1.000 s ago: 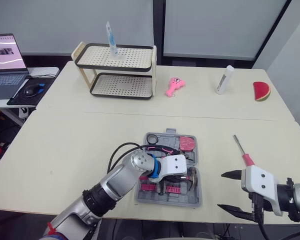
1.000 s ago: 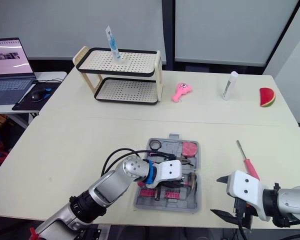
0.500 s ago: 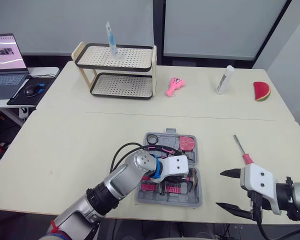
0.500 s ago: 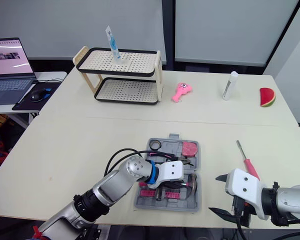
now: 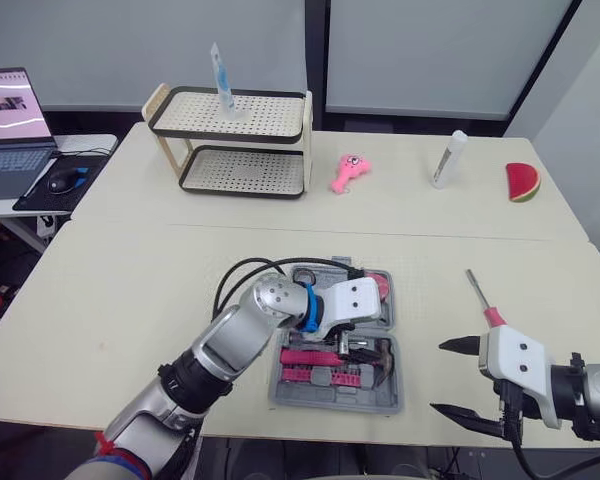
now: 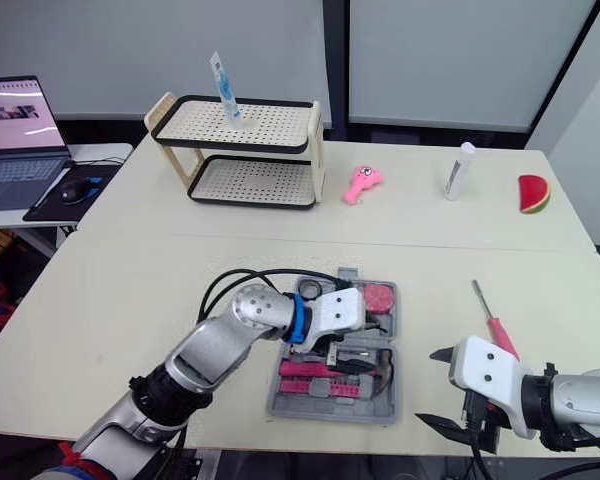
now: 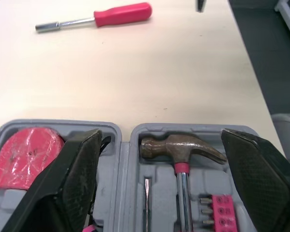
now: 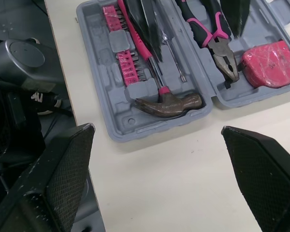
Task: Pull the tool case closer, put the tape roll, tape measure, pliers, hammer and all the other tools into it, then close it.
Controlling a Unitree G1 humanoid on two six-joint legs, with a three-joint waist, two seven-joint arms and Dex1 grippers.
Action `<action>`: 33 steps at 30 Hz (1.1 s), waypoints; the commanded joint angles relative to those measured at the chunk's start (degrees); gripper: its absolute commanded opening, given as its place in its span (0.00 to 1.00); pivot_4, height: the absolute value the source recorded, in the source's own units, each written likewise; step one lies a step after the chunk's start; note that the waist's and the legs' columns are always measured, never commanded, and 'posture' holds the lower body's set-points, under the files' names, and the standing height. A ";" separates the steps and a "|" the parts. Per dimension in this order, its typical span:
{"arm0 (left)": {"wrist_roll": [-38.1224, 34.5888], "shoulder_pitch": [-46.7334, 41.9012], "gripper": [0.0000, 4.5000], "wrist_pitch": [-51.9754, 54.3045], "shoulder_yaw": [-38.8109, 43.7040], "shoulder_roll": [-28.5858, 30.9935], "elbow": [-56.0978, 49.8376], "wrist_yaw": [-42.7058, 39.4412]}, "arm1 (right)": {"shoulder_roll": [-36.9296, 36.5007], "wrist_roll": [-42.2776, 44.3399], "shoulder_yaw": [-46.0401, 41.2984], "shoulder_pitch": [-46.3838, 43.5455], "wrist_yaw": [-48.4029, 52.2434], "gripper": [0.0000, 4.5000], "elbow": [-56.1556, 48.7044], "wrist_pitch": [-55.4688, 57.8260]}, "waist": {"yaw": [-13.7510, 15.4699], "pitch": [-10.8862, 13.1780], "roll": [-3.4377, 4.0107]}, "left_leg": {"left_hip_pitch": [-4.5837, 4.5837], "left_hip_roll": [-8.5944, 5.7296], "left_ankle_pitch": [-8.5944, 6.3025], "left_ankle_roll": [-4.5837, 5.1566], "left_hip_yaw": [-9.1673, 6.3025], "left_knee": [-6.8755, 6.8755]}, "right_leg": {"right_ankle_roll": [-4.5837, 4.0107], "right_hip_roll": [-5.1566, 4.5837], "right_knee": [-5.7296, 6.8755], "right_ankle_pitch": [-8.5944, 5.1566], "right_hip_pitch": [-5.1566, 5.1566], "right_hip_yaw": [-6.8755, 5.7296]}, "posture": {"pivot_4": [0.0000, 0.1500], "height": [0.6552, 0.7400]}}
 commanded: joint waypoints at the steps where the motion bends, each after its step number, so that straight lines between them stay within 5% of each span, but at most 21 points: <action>1: -1.30 2.18 0.75 -5.59 0.25 3.52 -0.18 -3.76 | 0.15 0.77 0.32 -0.94 -0.56 1.00 -1.58 -0.18 | 0.04 0.00 0.00 | 0.00 0.00 0.00 0.00 0.00 0.00 | 0.00 0.00 0.00 0.00 -0.01 0.00 | 1.00 0.94; 12: 3.04 5.52 0.01 -16.17 -2.47 5.32 8.55 -5.00 | -0.07 1.76 1.03 -2.24 -1.51 1.00 -2.02 0.73 | 0.30 0.01 -0.01 | -0.07 -0.01 0.00 0.00 0.01 0.02 | 0.01 -0.02 -0.05 0.00 -0.02 -0.03 | 1.00 0.94; 25: 9.66 6.51 0.01 -22.42 -4.59 3.23 17.70 -3.02 | -0.40 2.65 0.77 -2.36 -1.59 1.00 -2.53 1.25 | 0.30 -0.01 0.00 | -0.04 -0.01 0.00 0.00 0.01 0.03 | 0.01 -0.02 -0.04 0.00 0.02 -0.02 | 1.00 0.94; 33: 7.66 8.07 0.01 -22.58 -2.81 4.35 16.03 -4.40 | -0.23 2.11 0.93 -2.23 -1.36 1.00 -2.30 0.47 | 0.29 -0.05 0.03 | 0.01 -0.01 0.00 0.00 0.00 0.02 | 0.01 -0.02 -0.03 0.00 0.06 -0.02 | 1.00 0.94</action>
